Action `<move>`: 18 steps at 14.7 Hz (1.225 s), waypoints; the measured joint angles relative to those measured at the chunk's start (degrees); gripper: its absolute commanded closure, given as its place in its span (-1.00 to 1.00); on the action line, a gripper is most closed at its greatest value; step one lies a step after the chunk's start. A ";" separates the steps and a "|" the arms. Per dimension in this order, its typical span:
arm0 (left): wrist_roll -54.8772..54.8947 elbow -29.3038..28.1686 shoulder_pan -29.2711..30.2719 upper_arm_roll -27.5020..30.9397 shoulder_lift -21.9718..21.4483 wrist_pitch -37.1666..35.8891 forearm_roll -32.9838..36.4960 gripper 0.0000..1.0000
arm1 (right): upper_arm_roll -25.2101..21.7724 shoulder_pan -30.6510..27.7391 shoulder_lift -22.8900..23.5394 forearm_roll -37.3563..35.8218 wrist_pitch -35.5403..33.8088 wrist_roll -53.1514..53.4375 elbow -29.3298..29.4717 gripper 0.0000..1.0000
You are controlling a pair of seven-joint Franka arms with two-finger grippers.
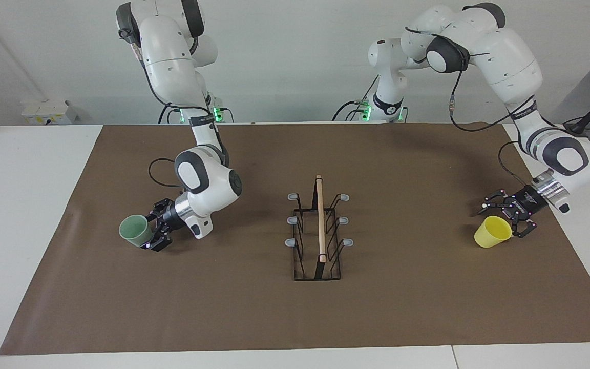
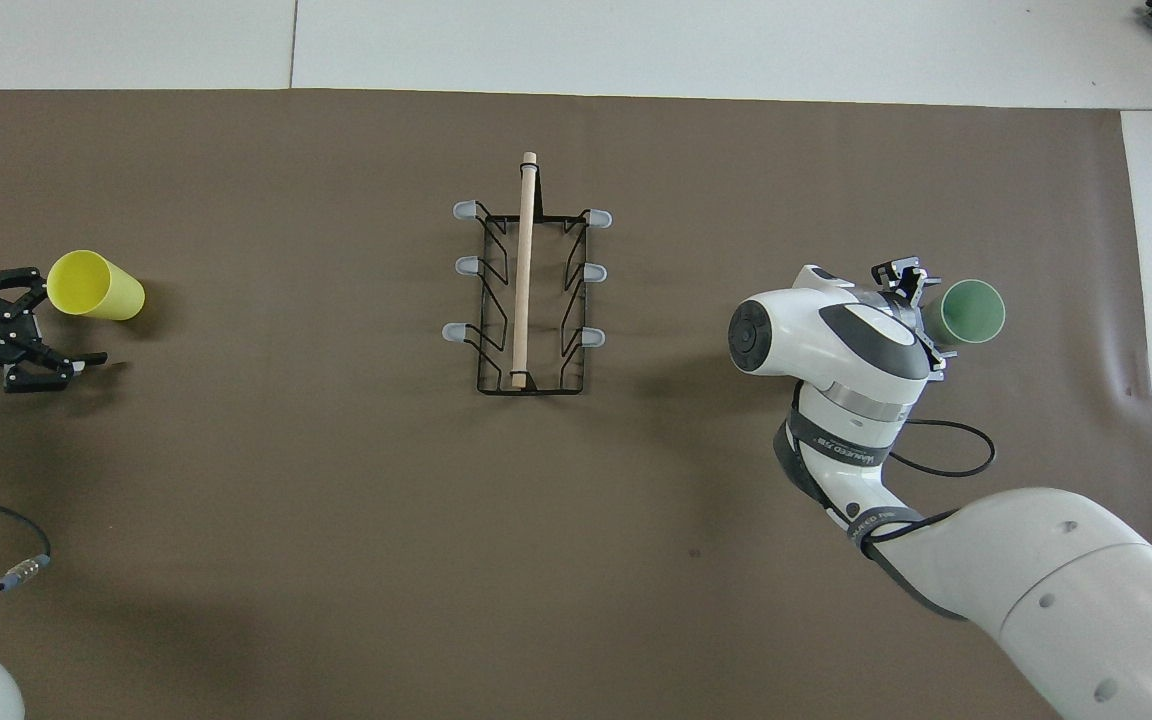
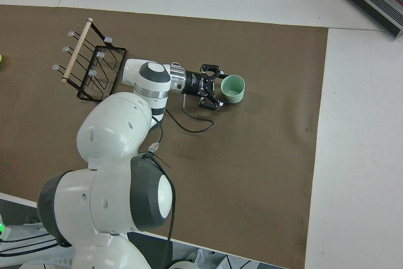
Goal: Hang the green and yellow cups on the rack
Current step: 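Grasp the yellow cup with the left gripper while the right gripper grasps the green cup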
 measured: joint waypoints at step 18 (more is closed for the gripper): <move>-0.27 -5.69 -3.16 -2.80 -2.62 8.60 -13.00 -0.80 | 0.14 -1.33 -0.78 1.38 0.60 7.47 0.03 1.00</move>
